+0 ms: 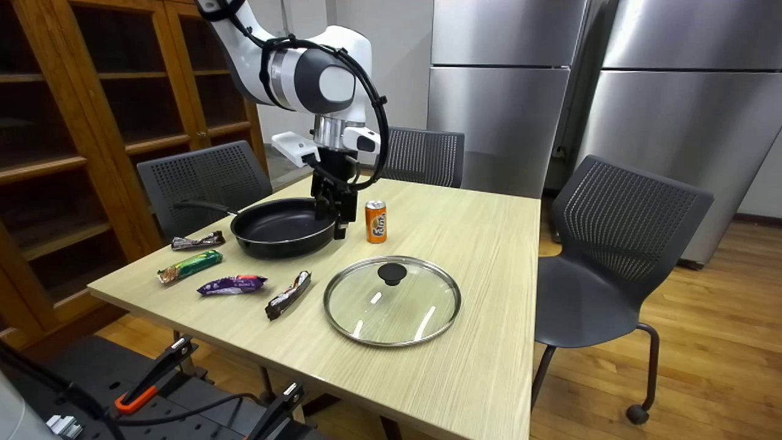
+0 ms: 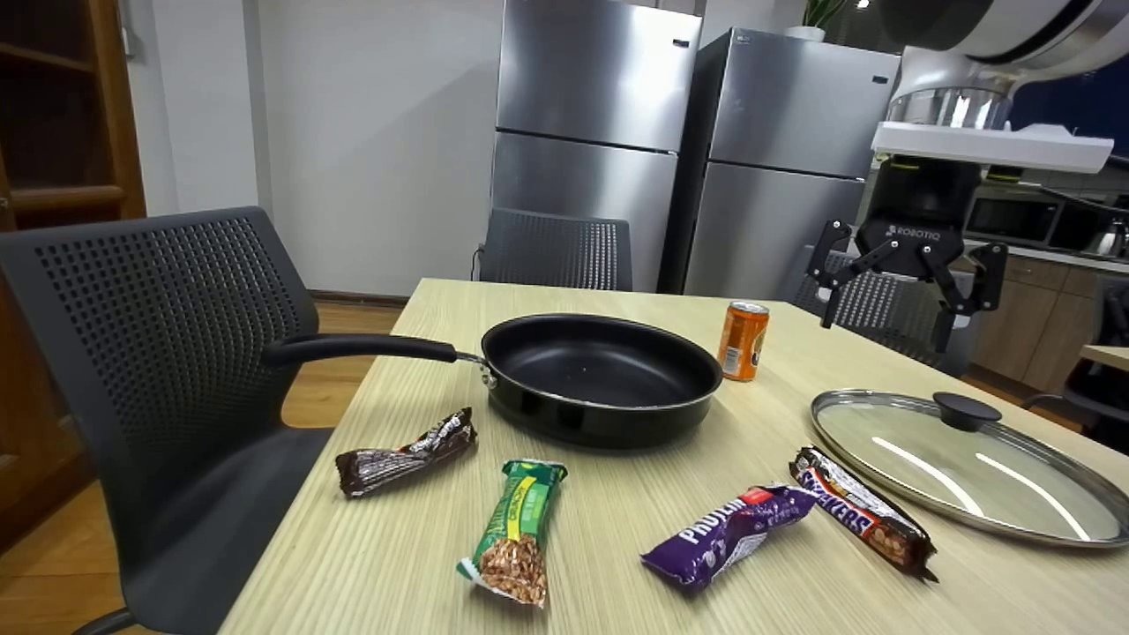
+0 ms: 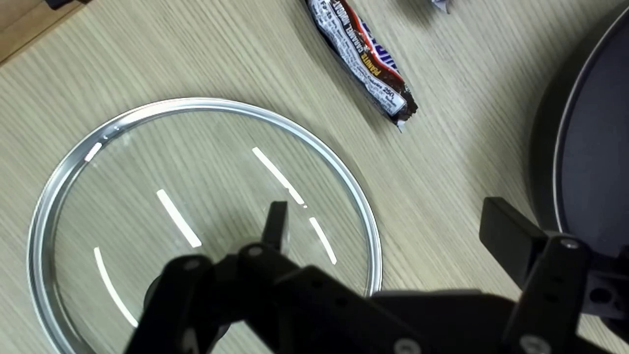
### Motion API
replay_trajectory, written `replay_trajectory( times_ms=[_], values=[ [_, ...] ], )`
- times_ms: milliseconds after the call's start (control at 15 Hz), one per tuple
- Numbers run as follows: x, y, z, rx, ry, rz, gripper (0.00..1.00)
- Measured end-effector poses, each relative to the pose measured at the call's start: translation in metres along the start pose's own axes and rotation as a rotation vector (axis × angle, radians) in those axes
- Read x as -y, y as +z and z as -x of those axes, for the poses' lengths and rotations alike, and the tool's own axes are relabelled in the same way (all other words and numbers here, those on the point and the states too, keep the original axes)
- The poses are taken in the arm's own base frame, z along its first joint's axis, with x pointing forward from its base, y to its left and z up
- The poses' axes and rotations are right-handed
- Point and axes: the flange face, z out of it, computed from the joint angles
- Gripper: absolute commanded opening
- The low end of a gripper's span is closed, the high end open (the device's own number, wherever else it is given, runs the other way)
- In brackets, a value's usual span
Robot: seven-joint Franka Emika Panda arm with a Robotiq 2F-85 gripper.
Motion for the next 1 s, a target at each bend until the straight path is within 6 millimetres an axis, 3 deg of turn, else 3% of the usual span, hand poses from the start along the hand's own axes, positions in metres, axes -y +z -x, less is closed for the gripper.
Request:
replay_trajectory(
  times_ms=[600, 1000],
  values=[
    [-0.001, 0.003, -0.002, -0.002, -0.007, 0.004, 1.00],
    [0.002, 0.027, -0.009, -0.010, -0.104, 0.080, 1.00]
  ],
)
